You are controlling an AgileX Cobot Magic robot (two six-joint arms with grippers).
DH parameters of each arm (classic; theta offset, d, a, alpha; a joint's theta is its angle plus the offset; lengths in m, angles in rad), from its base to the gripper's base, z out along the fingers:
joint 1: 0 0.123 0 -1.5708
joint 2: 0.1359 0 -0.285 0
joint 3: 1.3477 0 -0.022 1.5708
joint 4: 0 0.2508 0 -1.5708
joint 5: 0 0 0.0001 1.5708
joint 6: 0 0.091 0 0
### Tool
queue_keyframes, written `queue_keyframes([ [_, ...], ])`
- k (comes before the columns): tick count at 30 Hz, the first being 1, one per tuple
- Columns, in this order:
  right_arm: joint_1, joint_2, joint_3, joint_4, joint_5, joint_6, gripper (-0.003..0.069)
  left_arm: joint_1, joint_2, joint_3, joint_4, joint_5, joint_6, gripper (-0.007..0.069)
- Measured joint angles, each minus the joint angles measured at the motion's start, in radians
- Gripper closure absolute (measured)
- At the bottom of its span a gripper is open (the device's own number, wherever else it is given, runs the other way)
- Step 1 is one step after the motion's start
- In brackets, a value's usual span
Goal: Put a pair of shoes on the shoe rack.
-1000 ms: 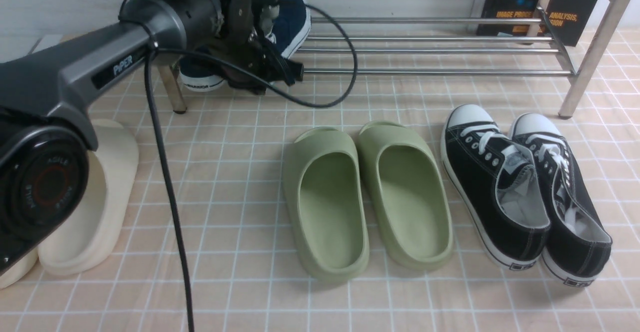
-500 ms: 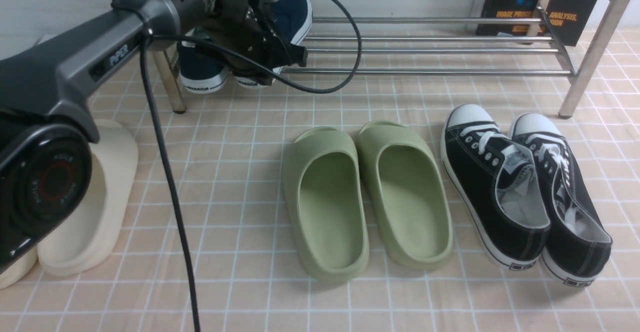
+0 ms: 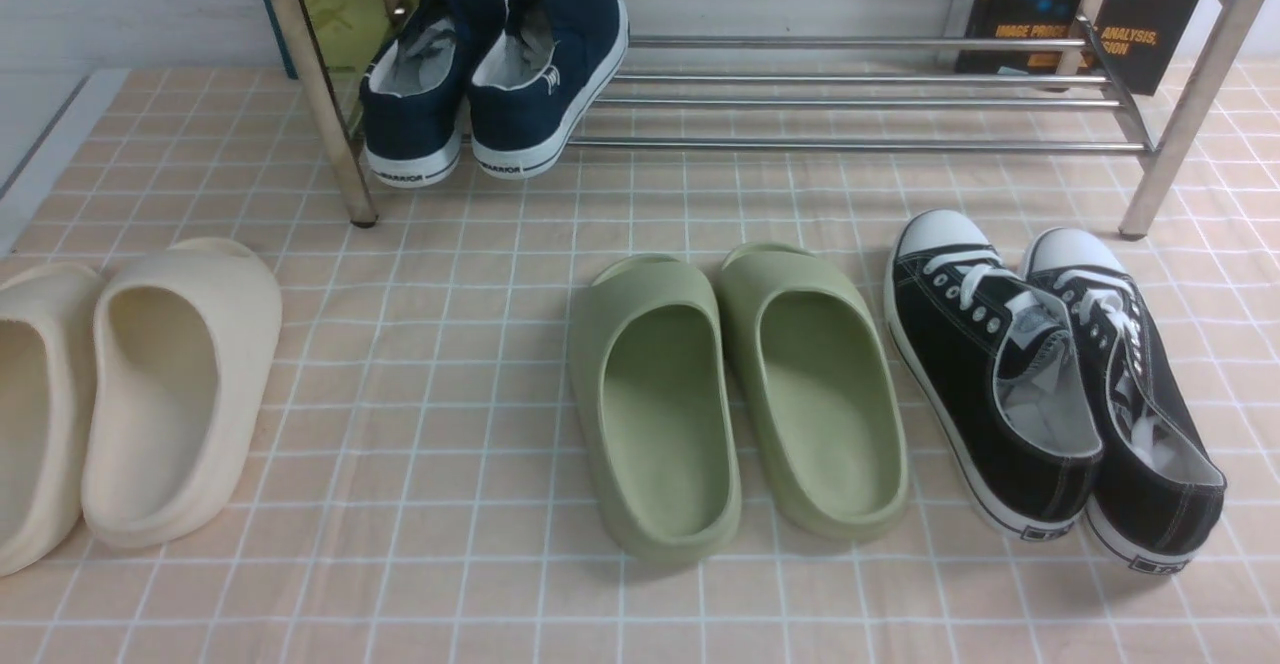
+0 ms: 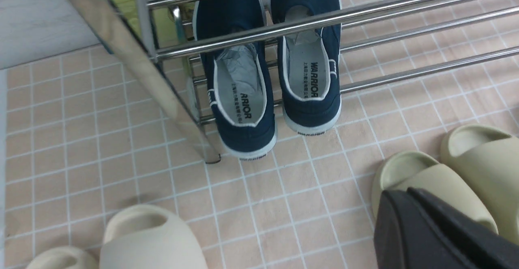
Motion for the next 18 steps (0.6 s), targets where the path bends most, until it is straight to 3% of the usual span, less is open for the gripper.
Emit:
queue_keyframes([
  [9,0.000,0.000,0.000,0.000,0.000,0.000,0.0420,0.000,-0.528,0.581,-0.002,-0.161,-0.074,0.0602],
  [18,0.000,0.000,0.000,0.000,0.000,0.000,0.0420,0.000,-0.811,0.792,-0.002,-0.224,-0.186,0.0602],
])
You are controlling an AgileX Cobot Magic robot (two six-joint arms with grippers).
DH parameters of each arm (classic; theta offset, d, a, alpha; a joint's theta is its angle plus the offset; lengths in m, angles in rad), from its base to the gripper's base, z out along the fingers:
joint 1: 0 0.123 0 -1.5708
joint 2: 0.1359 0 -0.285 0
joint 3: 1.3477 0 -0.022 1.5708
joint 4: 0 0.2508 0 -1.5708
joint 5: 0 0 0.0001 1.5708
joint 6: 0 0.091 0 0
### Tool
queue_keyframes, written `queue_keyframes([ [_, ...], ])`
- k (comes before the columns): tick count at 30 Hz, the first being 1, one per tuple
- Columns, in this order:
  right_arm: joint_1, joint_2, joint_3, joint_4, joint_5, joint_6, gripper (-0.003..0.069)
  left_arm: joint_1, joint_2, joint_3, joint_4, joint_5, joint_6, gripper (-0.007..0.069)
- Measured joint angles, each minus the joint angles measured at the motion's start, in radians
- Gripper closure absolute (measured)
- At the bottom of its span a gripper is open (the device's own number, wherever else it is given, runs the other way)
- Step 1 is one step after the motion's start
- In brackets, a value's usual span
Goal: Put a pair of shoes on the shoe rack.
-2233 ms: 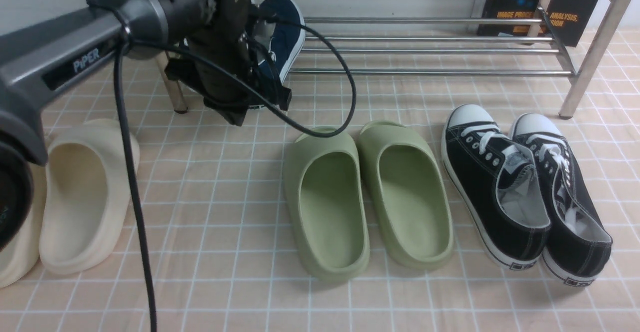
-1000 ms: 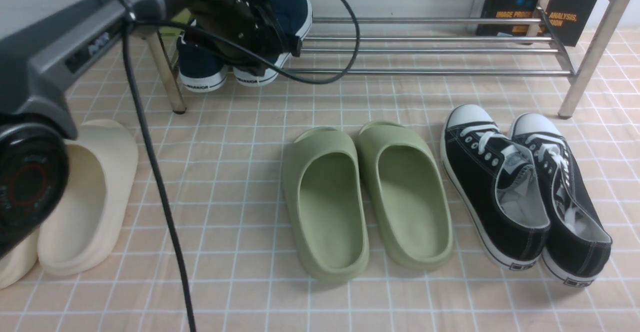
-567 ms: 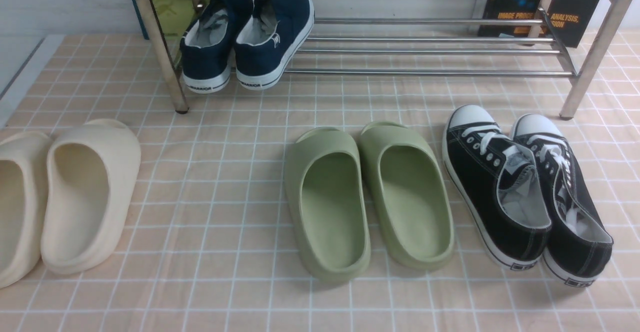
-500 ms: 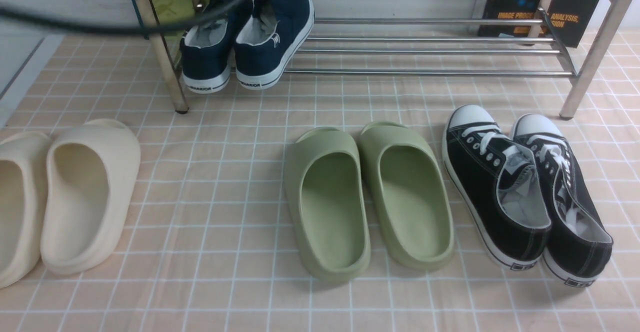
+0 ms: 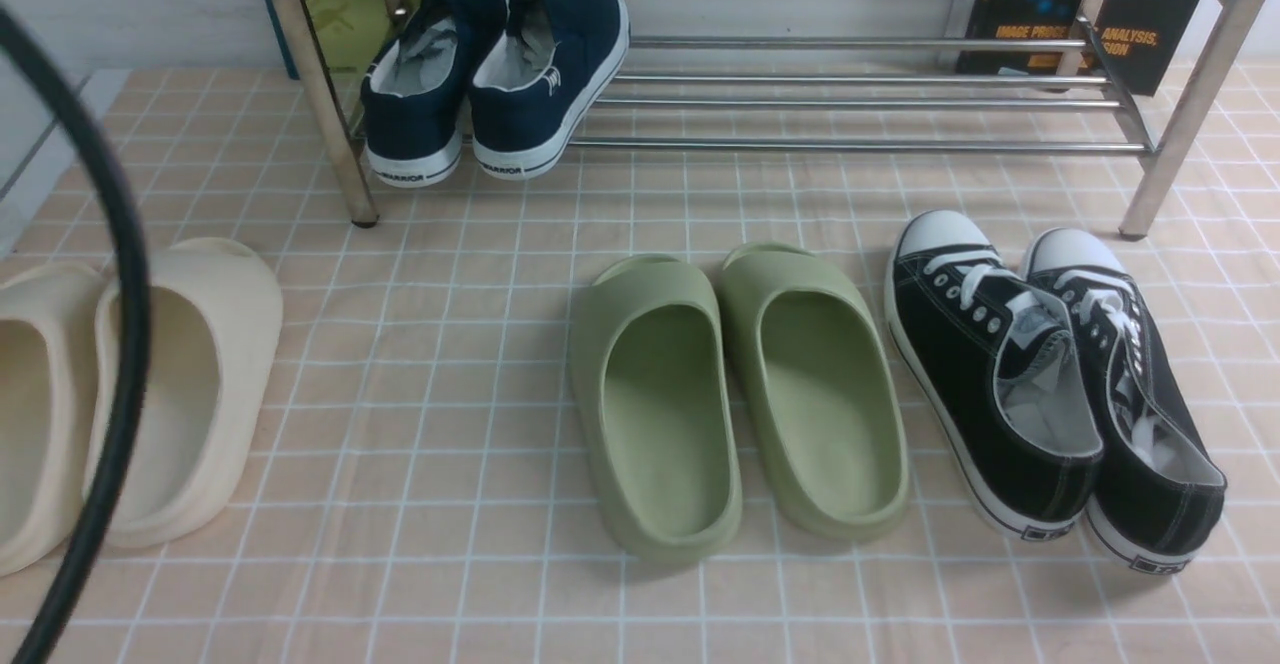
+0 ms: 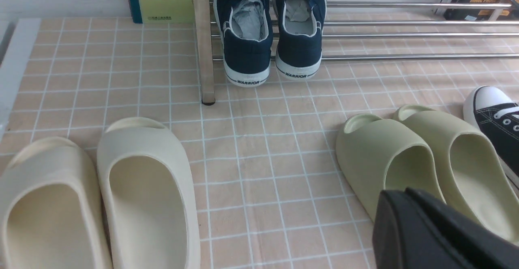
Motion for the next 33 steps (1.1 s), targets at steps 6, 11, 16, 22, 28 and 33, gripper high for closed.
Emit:
queue_keyframes([
  [6,0.000,0.000,0.000,0.000,0.000,0.000,0.0420,0.000,-0.065,0.020,0.036,0.039,-0.008,0.0602],
  [11,0.000,0.000,0.000,0.000,0.000,0.000,0.0420,0.000,-0.072,0.024,0.096,0.090,-0.008,0.0606],
  [16,0.000,0.000,0.000,0.000,0.000,0.000,0.0420,0.009,-0.116,0.171,0.111,-0.029,-0.003,0.0606],
  [22,0.000,0.000,0.000,0.000,0.000,0.000,0.0420,0.123,-0.301,0.529,0.068,-0.436,0.000,0.0606],
  [28,0.000,0.000,0.000,0.000,0.000,0.000,0.0420,0.295,-0.466,0.861,0.064,-0.772,0.000,0.0606],
  [33,0.000,0.000,0.000,0.000,0.000,0.000,0.0420,0.384,-0.584,0.999,0.064,-0.793,0.000,0.0606],
])
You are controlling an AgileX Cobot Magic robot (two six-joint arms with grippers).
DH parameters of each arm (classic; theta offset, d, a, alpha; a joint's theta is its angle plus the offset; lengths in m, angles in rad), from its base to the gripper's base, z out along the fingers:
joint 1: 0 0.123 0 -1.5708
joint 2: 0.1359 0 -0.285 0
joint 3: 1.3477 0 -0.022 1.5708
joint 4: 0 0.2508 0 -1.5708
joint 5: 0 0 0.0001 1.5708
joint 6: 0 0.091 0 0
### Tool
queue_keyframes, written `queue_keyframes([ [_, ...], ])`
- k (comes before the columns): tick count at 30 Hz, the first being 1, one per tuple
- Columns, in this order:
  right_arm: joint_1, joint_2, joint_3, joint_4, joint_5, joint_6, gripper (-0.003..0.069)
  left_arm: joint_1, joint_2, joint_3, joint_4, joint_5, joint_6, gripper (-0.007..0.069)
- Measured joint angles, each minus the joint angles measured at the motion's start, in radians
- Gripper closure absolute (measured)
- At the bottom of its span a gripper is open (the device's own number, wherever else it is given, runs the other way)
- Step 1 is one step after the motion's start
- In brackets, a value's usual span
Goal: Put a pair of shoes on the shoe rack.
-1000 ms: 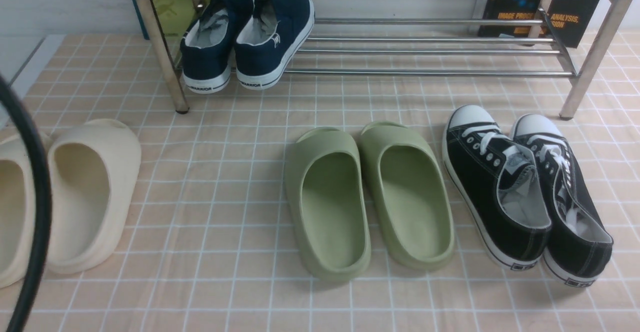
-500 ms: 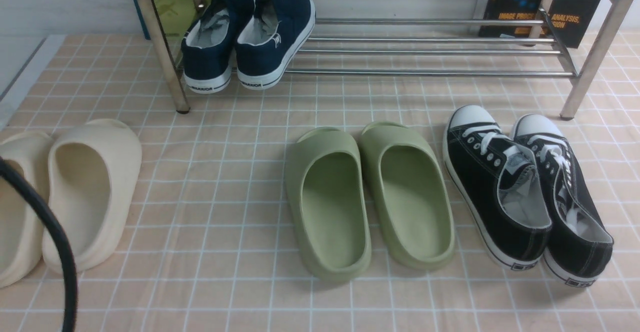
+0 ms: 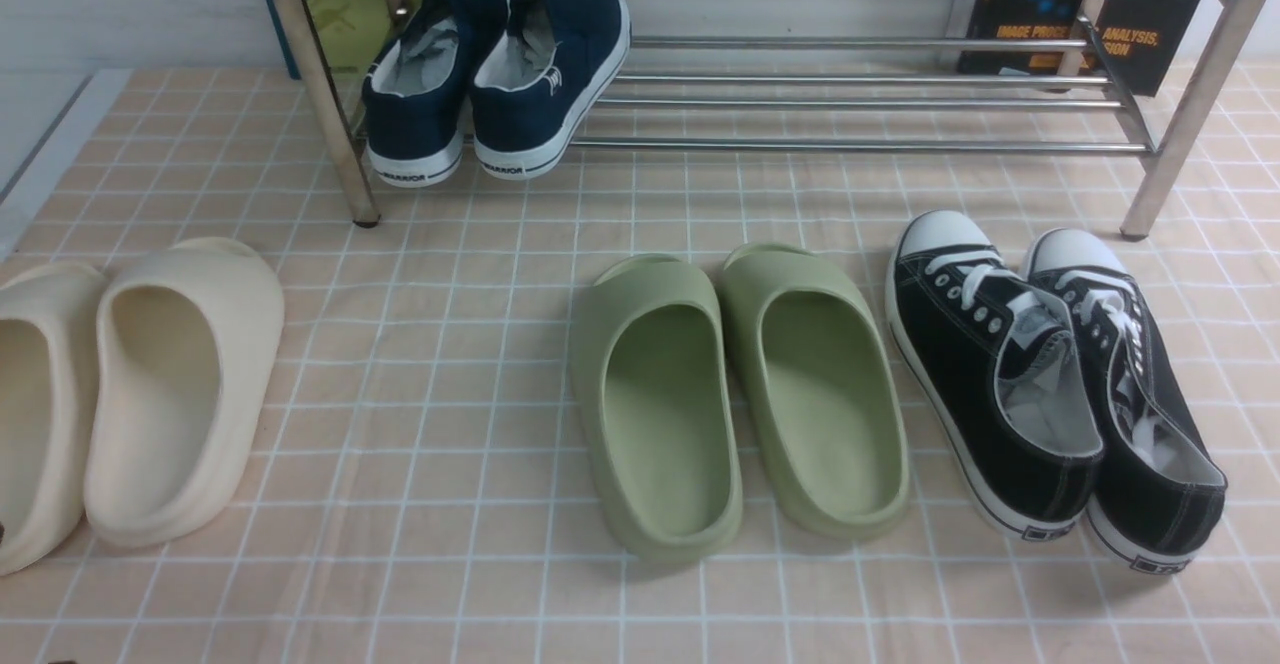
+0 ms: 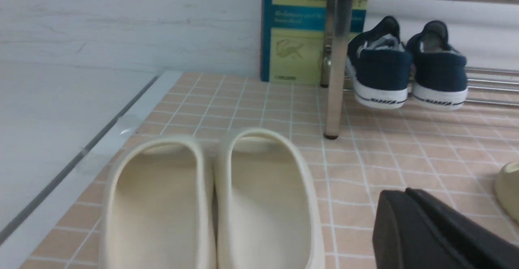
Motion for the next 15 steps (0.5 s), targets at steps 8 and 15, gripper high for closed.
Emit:
queue_keyframes([
  [8,0.000,0.000,0.000,0.000,0.000,0.000,0.0420,0.061,-0.070,0.035,0.000,0.189,0.012,0.0606],
  [15,0.000,0.000,0.000,0.000,0.000,0.000,0.0420,0.061,-0.070,0.034,0.005,0.321,0.016,0.0606],
])
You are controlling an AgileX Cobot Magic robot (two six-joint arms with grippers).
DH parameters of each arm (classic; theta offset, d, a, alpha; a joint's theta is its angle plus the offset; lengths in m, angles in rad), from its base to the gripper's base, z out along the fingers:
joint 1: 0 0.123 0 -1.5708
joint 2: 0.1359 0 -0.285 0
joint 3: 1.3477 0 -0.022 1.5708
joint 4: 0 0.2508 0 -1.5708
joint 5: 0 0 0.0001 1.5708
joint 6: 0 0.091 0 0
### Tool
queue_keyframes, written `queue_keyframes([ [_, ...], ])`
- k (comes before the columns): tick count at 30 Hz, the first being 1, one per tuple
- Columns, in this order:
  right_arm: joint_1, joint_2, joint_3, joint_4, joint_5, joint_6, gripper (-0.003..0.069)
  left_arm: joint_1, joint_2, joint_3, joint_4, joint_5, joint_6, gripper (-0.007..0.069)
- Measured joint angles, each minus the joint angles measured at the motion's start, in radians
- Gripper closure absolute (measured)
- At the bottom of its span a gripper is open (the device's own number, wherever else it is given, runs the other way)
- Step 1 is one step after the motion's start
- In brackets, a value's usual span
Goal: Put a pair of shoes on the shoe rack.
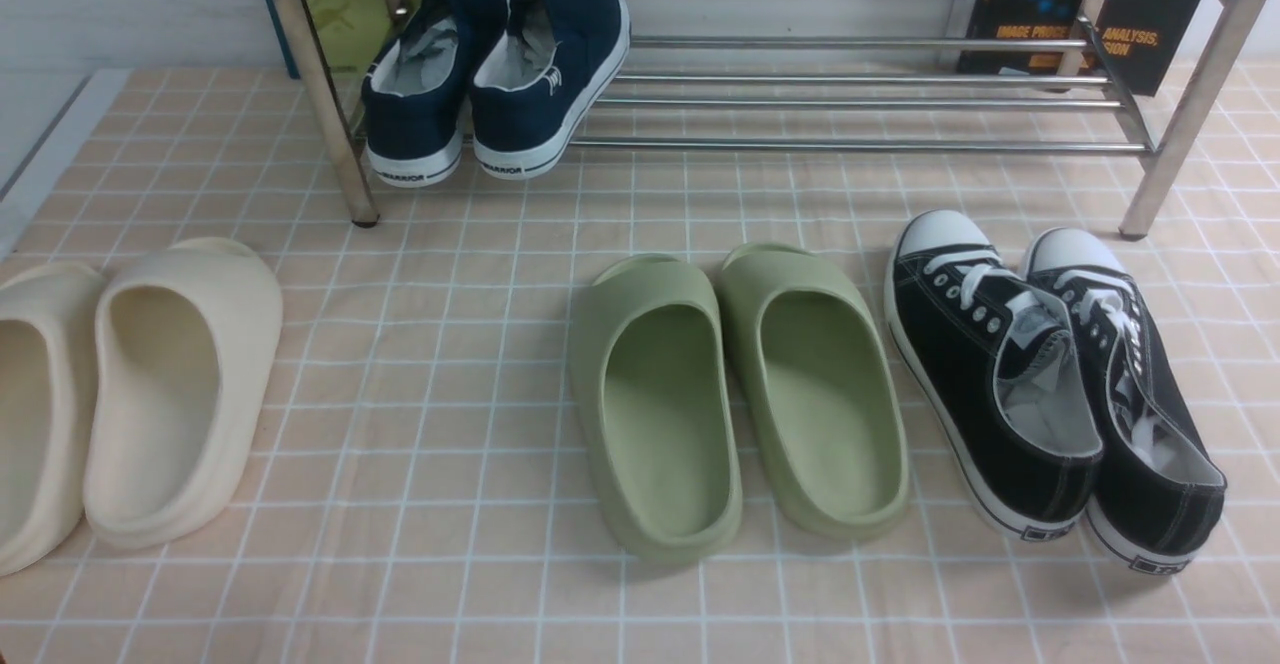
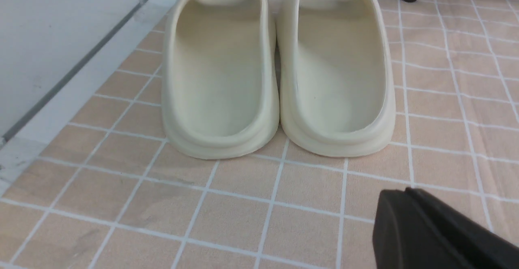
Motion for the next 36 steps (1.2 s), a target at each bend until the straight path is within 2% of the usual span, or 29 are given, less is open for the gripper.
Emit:
queue_keyframes([
  [8,0.000,0.000,0.000,0.000,0.000,0.000,0.0420,0.000,0.000,0.000,-0.001,0.002,0.074,0.0606],
  [15,0.000,0.000,0.000,0.000,0.000,0.000,0.0420,0.000,0.000,-0.001,-0.006,0.010,0.078,0.0606],
  [22,0.000,0.000,0.000,0.000,0.000,0.000,0.0420,-0.061,0.000,-0.005,-0.036,0.030,0.087,0.0606],
  [36,0.000,0.000,0.000,0.000,0.000,0.000,0.0420,-0.062,0.000,-0.005,-0.039,0.020,0.104,0.0603],
])
